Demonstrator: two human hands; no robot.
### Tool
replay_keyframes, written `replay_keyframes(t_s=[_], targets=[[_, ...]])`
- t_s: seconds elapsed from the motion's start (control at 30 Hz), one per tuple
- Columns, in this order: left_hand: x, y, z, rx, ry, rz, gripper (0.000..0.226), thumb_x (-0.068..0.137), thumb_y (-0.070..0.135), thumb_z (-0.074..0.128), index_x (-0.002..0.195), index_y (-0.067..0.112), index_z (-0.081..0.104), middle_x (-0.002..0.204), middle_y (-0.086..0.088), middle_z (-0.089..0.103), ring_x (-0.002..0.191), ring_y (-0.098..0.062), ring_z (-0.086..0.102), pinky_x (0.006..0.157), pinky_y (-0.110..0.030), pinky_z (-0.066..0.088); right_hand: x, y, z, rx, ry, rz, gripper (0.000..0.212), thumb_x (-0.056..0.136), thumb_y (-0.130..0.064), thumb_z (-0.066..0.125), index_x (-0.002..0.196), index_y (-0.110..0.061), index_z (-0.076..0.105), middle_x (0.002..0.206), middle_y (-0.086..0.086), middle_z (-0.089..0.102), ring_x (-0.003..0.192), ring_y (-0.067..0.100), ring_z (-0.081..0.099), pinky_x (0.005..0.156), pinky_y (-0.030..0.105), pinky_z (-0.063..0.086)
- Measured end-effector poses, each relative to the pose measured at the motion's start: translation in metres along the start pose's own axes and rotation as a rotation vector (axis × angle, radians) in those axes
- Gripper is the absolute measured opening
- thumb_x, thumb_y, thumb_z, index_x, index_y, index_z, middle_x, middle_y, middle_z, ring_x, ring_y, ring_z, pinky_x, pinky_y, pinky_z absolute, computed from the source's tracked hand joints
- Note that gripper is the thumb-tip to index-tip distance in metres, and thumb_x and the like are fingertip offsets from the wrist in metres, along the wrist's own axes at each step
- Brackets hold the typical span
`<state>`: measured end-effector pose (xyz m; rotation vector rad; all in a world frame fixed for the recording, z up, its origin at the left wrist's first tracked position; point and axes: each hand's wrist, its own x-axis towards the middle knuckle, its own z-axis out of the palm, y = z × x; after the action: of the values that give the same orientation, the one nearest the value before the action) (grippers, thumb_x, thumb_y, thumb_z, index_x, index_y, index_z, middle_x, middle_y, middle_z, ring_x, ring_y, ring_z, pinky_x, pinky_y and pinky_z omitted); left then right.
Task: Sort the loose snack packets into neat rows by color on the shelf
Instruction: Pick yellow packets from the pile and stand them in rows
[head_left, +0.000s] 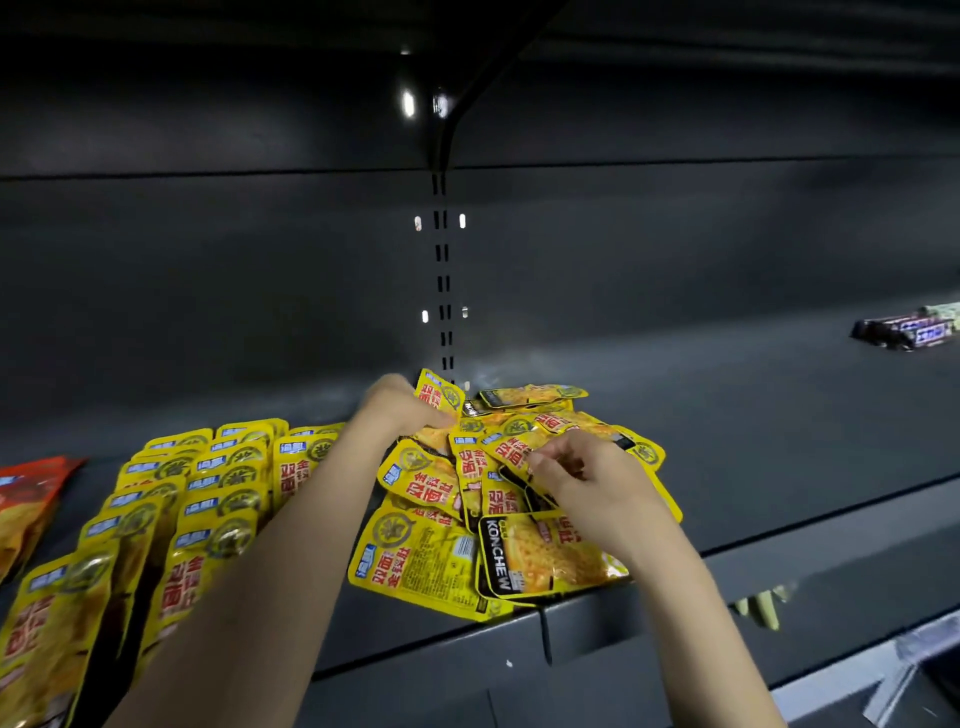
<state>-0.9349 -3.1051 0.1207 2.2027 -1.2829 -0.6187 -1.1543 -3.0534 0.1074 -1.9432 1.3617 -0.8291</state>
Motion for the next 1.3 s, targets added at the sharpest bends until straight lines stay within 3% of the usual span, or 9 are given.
replay_keyframes(t_s=[0.07, 0.13, 0.3, 0.4, 0.5, 0.67, 0.9, 1.03, 1.3], targets=[[-0.003, 0.002, -0.004, -0.032, 0.069, 0.054, 0.02, 0.08, 0.023, 0.073, 0.081, 0.011, 0.057, 0.094, -0.013, 0.065, 0.077, -0.026, 0.062, 0.068, -0.029, 0.048, 0.001, -0.002, 0.002, -0.019, -0.013, -0.026, 0.012, 0.093, -0.034, 0.055, 0.087, -0.024, 0.06, 0.07, -0.012, 0.055, 0.062, 0.001, 0.048, 0.055, 0.016, 0.036], [-0.009, 0.002, -0.012, -0.076, 0.156, 0.105, 0.01, 0.085, 0.018, 0.064, 0.085, 0.012, 0.056, 0.098, -0.014, 0.064, 0.086, -0.03, 0.063, 0.069, -0.03, 0.046, 0.004, -0.005, 0.005, -0.029, -0.031, -0.058, 0.011, 0.092, -0.034, 0.056, 0.086, -0.026, 0.06, 0.07, -0.008, 0.058, 0.061, 0.005, 0.049, 0.058, 0.023, 0.038], [-0.043, 0.002, -0.038, -0.272, 0.284, 0.164, 0.015, 0.089, 0.023, 0.061, 0.097, 0.011, 0.059, 0.097, -0.009, 0.064, 0.091, -0.027, 0.06, 0.072, -0.03, 0.043, 0.011, -0.02, 0.015, -0.071, -0.082, -0.147, 0.01, 0.094, -0.031, 0.053, 0.085, -0.029, 0.057, 0.088, -0.001, 0.065, 0.079, 0.014, 0.055, 0.064, 0.027, 0.036], [-0.077, -0.003, -0.05, -0.451, 0.345, 0.21, 0.013, 0.09, 0.025, 0.061, 0.099, 0.014, 0.06, 0.093, -0.005, 0.066, 0.084, -0.023, 0.063, 0.071, -0.031, 0.047, 0.017, -0.03, 0.02, -0.092, -0.094, -0.192, 0.01, 0.094, -0.031, 0.052, 0.089, -0.025, 0.059, 0.088, 0.0, 0.065, 0.071, 0.011, 0.052, 0.061, 0.029, 0.034], [-0.112, -0.02, -0.052, -0.618, 0.391, 0.198, 0.011, 0.091, 0.029, 0.06, 0.095, 0.02, 0.063, 0.085, 0.0, 0.068, 0.075, -0.016, 0.065, 0.063, -0.029, 0.049, 0.027, -0.038, 0.027, -0.104, -0.102, -0.224, 0.012, 0.092, -0.032, 0.055, 0.093, -0.023, 0.062, 0.084, 0.0, 0.064, 0.074, 0.015, 0.054, 0.066, 0.029, 0.04], [-0.138, -0.057, -0.038, -0.801, 0.5, 0.081, 0.01, 0.091, 0.027, 0.06, 0.093, 0.019, 0.066, 0.085, 0.001, 0.068, 0.079, -0.018, 0.066, 0.064, -0.026, 0.048, 0.044, -0.053, 0.04, -0.053, -0.164, -0.255, 0.018, 0.088, -0.03, 0.065, 0.101, -0.019, 0.061, 0.084, -0.007, 0.058, 0.065, 0.005, 0.05, 0.053, 0.012, 0.035], [-0.146, -0.087, -0.039, -0.866, 0.577, -0.023, 0.018, 0.091, 0.03, 0.059, 0.103, 0.019, 0.067, 0.096, 0.003, 0.071, 0.092, -0.016, 0.066, 0.08, -0.031, 0.049, 0.059, -0.073, 0.047, -0.459, -0.529, -0.176, 0.057, 0.07, -0.044, 0.079, 0.112, -0.012, 0.059, 0.102, 0.001, 0.061, 0.093, 0.019, 0.055, 0.077, 0.028, 0.046], [-0.15, -0.088, -0.041, -0.896, 0.562, -0.009, 0.017, 0.092, 0.028, 0.057, 0.104, 0.019, 0.067, 0.098, 0.004, 0.072, 0.091, -0.012, 0.067, 0.078, -0.026, 0.05, 0.058, -0.069, 0.053, -0.653, -0.612, -0.16, 0.077, 0.064, -0.055, 0.078, 0.127, -0.023, 0.048, 0.133, 0.004, 0.047, 0.134, 0.027, 0.027, 0.107, 0.043, 0.034], [-0.147, -0.084, -0.038, -0.919, 0.548, -0.008, 0.014, 0.092, 0.027, 0.059, 0.101, 0.02, 0.066, 0.096, 0.006, 0.07, 0.083, -0.004, 0.064, 0.066, -0.02, 0.043, 0.065, -0.048, 0.056, -0.517, -0.571, -0.213, 0.076, 0.061, -0.054, 0.078, 0.127, -0.038, 0.043, 0.127, -0.003, 0.05, 0.13, 0.024, 0.025, 0.104, 0.042, 0.031]])
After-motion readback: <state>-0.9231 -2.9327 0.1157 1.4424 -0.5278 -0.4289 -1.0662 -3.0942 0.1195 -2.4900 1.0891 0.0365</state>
